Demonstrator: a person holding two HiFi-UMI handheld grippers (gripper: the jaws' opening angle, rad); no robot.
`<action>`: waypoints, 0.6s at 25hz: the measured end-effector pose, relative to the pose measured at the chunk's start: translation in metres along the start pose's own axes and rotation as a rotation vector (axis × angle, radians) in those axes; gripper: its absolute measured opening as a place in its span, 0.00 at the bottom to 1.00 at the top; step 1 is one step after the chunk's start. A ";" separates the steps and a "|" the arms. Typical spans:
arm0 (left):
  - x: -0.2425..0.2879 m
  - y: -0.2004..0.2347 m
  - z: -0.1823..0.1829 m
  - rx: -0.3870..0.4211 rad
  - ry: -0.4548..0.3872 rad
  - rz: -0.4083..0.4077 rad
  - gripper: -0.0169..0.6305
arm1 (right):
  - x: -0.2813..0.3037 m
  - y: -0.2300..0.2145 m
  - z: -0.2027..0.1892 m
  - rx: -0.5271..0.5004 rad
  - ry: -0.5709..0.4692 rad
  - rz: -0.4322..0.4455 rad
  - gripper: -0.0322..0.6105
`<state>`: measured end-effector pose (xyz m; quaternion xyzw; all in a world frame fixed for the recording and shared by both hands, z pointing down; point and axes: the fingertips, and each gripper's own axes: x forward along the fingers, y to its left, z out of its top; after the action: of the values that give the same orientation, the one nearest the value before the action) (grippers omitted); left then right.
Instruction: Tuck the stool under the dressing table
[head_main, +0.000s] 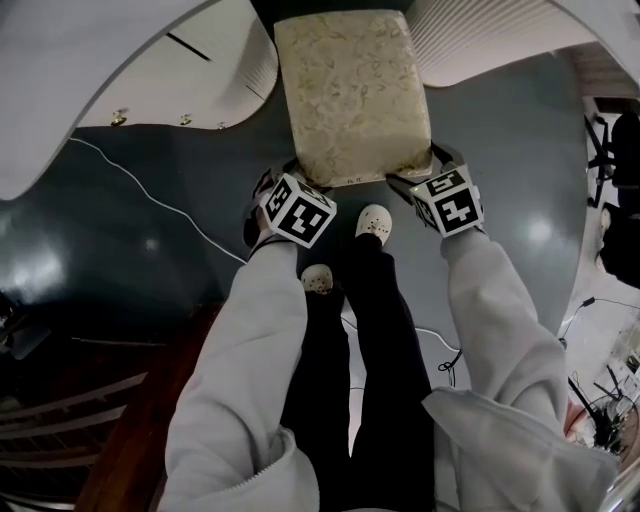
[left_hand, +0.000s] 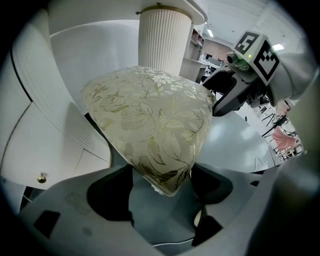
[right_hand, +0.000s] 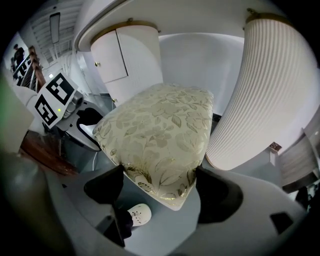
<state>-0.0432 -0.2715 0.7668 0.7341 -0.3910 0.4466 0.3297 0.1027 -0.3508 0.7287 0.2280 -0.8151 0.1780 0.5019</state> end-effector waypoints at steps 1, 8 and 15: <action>0.001 0.003 0.002 0.000 -0.001 0.001 0.57 | 0.002 -0.003 0.003 -0.002 0.002 0.001 0.84; 0.003 0.027 0.022 0.023 -0.005 0.012 0.57 | 0.008 -0.019 0.027 0.000 -0.031 -0.016 0.84; 0.012 0.044 0.032 0.018 -0.021 0.053 0.57 | 0.020 -0.030 0.040 -0.006 -0.057 -0.034 0.84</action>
<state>-0.0657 -0.3223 0.7716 0.7311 -0.4097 0.4511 0.3069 0.0820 -0.4003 0.7309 0.2452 -0.8255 0.1608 0.4822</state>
